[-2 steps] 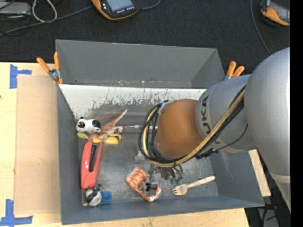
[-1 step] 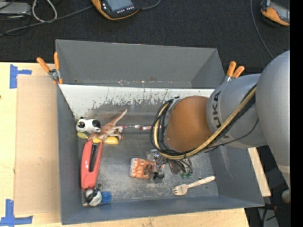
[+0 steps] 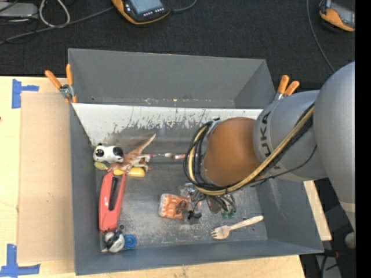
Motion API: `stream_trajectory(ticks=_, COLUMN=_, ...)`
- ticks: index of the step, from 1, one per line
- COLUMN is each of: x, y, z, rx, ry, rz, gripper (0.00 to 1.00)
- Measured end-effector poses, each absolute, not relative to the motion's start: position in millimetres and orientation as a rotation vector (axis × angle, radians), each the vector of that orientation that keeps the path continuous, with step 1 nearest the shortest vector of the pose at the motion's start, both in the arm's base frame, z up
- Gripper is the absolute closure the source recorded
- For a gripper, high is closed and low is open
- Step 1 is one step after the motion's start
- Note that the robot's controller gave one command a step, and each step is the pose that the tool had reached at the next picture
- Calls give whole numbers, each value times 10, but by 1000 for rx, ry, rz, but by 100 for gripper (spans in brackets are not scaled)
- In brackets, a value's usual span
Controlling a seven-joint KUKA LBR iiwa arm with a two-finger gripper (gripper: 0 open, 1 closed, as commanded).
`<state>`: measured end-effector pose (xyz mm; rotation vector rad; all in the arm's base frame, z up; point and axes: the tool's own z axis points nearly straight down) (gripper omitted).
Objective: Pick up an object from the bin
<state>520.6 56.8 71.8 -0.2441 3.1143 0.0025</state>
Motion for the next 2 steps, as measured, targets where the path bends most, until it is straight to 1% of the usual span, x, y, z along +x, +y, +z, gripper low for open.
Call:
stream_trajectory(ticks=1, x=5136, y=499, z=1388, rx=-297, ry=3117, rz=3, gripper=100)
stream_trajectory(ticks=2, x=5182, y=497, z=2152, rx=-315, ry=3116, rz=3, gripper=100)
